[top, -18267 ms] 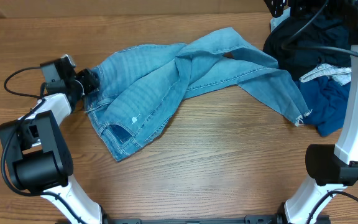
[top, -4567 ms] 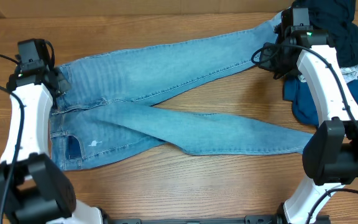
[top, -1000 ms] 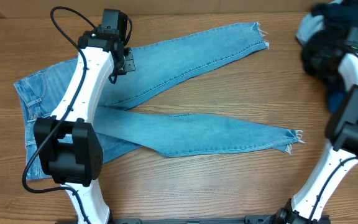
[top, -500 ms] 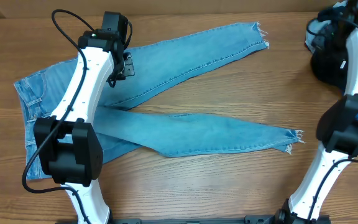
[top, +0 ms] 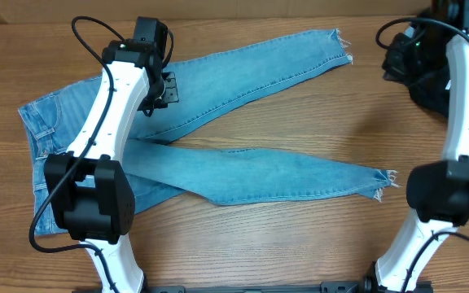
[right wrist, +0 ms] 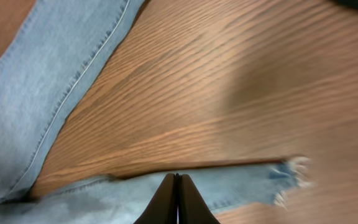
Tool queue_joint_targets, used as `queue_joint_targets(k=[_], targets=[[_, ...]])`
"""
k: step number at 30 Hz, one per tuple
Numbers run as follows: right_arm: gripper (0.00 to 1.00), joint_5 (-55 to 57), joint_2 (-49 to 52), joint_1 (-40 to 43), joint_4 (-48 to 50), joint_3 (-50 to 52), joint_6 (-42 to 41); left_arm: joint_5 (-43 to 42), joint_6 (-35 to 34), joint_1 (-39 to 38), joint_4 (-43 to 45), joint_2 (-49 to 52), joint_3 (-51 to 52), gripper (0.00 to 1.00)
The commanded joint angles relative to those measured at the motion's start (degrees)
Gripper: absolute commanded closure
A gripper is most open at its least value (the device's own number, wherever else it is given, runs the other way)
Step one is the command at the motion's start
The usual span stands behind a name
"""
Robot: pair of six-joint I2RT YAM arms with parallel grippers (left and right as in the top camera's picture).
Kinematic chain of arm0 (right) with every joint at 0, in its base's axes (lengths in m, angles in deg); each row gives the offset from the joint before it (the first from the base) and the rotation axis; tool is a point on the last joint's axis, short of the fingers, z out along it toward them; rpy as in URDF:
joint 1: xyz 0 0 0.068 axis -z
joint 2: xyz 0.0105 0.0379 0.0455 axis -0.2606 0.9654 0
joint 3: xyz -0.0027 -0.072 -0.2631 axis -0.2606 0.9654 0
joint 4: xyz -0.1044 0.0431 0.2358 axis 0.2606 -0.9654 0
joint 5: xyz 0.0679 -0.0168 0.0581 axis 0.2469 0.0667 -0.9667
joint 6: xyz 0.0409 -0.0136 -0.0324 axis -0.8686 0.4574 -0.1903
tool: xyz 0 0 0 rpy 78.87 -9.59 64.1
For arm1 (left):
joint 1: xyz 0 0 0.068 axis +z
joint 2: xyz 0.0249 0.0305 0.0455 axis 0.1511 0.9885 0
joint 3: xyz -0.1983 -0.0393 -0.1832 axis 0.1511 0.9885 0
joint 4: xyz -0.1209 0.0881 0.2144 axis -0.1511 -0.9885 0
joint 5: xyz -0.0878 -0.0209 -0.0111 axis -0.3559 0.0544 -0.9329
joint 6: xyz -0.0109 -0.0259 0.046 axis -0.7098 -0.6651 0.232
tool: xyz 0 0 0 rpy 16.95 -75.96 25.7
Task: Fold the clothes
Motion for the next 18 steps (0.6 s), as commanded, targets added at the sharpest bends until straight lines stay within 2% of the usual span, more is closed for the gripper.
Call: queue_joint_targets(k=[1,5,6,8,13,17,18], targets=[[0.96,3.8,-9.0,0.6,-0.2,5.9,-0.9,-1.4,2.3,-0.2,2.0,-1.5,-0.7,0.96],[0.96,2.8,-17.7,1.3,7.1,25.0,-3.9,-1.5,2.8,-0.2,4.3,-1.5,-0.7,0.96],[0.96,2.1,-22.4,1.6,10.7,34.9,-6.8,-1.8,4.0,-0.2,5.4,-1.5,-0.7,0.96],[0.96,2.2,-26.3,1.9,12.3,42.6,-11.1,-1.8,4.7,-0.2,6.4,-1.5,-0.7,0.96],[0.96,6.7,-30.8,2.8,12.2,54.3,-25.3,-1.8,5.5,-0.2,9.6,-1.5,-0.7,0.95],[0.96,6.6,-30.6,3.1,14.3,60.5,-29.0,-2.0,6.1,-0.2,10.8,-1.5,-0.7,0.93],[0.93,6.6,-30.6,3.3,15.4,62.0,-29.2,-2.1,6.1,-0.2,10.8,-1.5,-0.7,0.93]])
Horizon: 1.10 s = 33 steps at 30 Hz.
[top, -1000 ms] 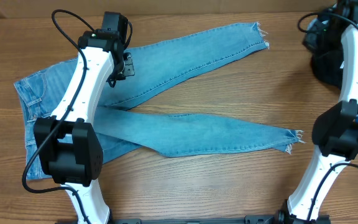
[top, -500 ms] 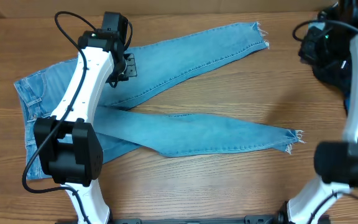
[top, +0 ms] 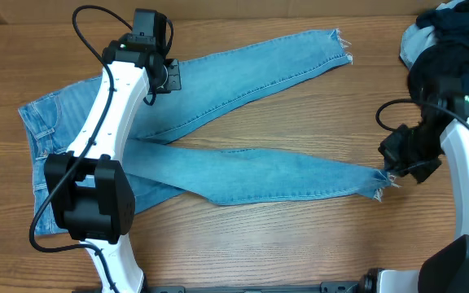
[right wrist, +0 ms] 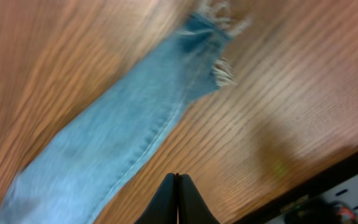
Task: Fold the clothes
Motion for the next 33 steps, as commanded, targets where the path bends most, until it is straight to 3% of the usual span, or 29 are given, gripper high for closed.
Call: queue_joint_targets(k=[1,2,4,5,6,11,20,25,33], targets=[[0.83,1.2,-1.2,1.0,4.0,6.6,-7.7,-1.2,2.0,-0.2,0.3,-1.5,-0.7,0.93],[0.70,1.0,-1.2,1.5,5.4,8.5,-8.0,-1.9,2.5,-0.2,0.3,-1.5,-0.7,0.93],[0.63,-1.2,-1.1,3.0,7.9,11.9,-8.0,-2.1,2.6,-0.2,0.1,-1.5,-0.7,0.93],[0.47,-2.7,-1.1,4.6,9.5,14.2,-8.1,-2.1,2.6,-0.2,0.0,-1.5,-0.7,0.93],[0.40,-3.3,-1.1,5.6,10.2,15.3,-8.3,-2.1,2.6,-0.2,0.0,-1.5,-0.7,0.93],[0.39,-6.3,-1.1,11.0,16.2,20.0,-9.5,-2.1,3.0,-0.2,0.1,-1.5,-0.7,0.93],[0.47,-7.3,1.7,11.5,28.1,21.5,-9.2,-2.2,3.0,-0.2,0.0,-1.5,-0.7,0.93],[0.53,-5.8,4.6,11.5,28.7,21.5,-8.6,-2.1,2.9,-0.2,-0.2,-1.5,-0.7,0.93],[0.55,-4.1,8.2,11.5,29.9,21.5,-7.5,-2.1,2.9,-0.2,-0.2,-1.5,-0.7,0.92]])
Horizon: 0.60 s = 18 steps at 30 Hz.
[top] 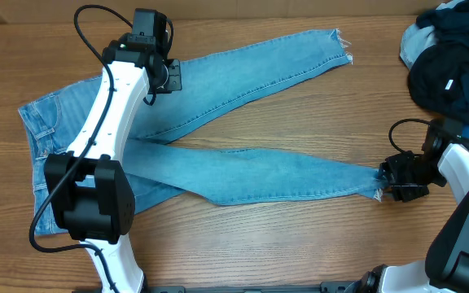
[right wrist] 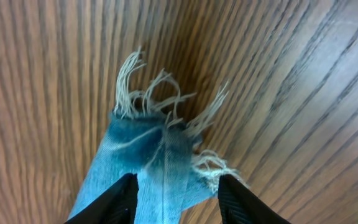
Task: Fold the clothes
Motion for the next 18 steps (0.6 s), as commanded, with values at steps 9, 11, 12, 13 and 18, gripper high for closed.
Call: queue_joint_targets(k=[9,11,12,13,18], targets=[[0.68,1.7,6.1,0.0,4.5,0.3,0.9,-0.6,1.3,-0.2,-0.2,-1.5,-0.7,0.92],[0.74,1.7,6.9,0.0,5.1,0.3,0.9,-0.6,1.3,-0.2,-0.2,-1.5,-0.7,0.92],[0.82,1.7,7.2,0.0,5.4,0.3,0.9,-0.6,1.3,-0.2,-0.2,-1.5,-0.7,0.92],[0.88,1.7,7.3,0.0,5.8,0.3,0.9,-0.6,1.3,-0.2,-0.3,-1.5,-0.7,0.92],[0.96,1.5,7.3,0.0,8.5,-0.7,0.9,-0.6,1.3,-0.2,-0.3,-1.5,-0.7,0.92]])
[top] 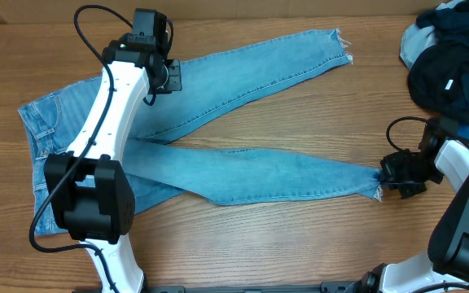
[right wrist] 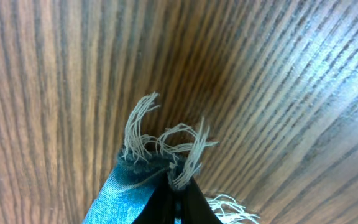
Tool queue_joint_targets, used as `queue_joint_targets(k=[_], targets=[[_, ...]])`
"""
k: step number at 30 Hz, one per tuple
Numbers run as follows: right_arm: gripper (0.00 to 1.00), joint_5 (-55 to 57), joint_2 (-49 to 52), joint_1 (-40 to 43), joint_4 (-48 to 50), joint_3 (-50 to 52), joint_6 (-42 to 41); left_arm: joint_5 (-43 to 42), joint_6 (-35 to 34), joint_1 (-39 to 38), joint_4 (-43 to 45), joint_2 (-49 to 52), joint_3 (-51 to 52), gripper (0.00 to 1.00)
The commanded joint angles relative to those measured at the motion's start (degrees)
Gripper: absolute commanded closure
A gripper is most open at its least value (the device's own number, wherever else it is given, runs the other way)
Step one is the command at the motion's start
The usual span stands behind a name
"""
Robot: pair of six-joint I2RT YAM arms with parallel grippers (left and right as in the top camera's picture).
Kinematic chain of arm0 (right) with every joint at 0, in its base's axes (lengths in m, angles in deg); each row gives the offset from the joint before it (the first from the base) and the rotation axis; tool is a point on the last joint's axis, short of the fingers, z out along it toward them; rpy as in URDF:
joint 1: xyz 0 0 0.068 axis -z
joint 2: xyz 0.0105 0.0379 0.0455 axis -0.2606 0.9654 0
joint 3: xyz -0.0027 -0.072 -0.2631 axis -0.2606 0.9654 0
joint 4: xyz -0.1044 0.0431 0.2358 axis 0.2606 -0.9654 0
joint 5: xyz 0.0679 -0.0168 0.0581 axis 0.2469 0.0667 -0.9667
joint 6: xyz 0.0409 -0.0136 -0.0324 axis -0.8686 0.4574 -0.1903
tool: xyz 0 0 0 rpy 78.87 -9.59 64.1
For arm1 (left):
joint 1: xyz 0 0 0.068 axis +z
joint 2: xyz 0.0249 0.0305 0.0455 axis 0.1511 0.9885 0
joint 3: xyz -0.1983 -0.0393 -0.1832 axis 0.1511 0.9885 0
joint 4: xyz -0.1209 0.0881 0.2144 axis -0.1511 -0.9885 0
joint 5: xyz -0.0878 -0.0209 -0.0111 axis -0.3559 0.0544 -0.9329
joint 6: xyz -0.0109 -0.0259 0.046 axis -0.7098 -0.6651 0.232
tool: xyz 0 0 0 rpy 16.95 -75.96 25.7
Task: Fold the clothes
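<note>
Light blue jeans [top: 243, 175] lie flat on the wooden table, waist at the left, both legs spread to the right. The near leg ends in a frayed hem [top: 379, 184]. My right gripper [top: 393, 177] is down at that hem and shut on it; in the right wrist view the dark fingers [right wrist: 194, 199] pinch the frayed hem [right wrist: 160, 152] with white threads sticking out. My left gripper [top: 168, 77] hovers over the thigh of the far leg; whether it is open or shut does not show from above.
A heap of dark and light blue clothes [top: 450, 61] lies at the back right corner. The far leg's frayed cuff [top: 340, 45] reaches toward the back edge. Bare wooden table [top: 300, 244] lies in front of the jeans.
My right gripper stood open around the frayed hem of the near leg; now its fingers are shut on that hem. The left arm and the jeans have not moved.
My right gripper was shut at the back right by the clothes heap, with the left over the far leg. It then stood shut beside the near leg's hem, later open around it, and now pinches it.
</note>
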Motion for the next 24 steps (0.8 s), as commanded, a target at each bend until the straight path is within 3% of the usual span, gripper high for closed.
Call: queue_joint_targets(k=[1,7,17,20,24], targets=[[0.96,1.5,2.5,0.0,3.0,-1.3,0.2,-0.6,1.3,-0.2,-0.2,-1.5,-0.7,0.92],[0.96,-0.4,2.4,-0.3,3.9,-10.7,6.0,-0.6,1.3,-0.2,-0.2,-1.5,-0.7,0.92],[0.96,-19.7,2.2,-0.7,4.4,-33.2,16.8,-0.6,1.3,-0.2,-0.5,-1.5,-0.7,0.92],[0.96,-20.7,1.0,-1.1,-2.0,-36.4,19.6,-0.6,1.2,-0.2,-0.9,-1.5,-0.7,0.91],[0.96,-4.0,0.9,-1.6,-19.6,-35.6,12.2,-0.6,1.2,-0.2,-1.0,-1.5,-0.7,0.90]])
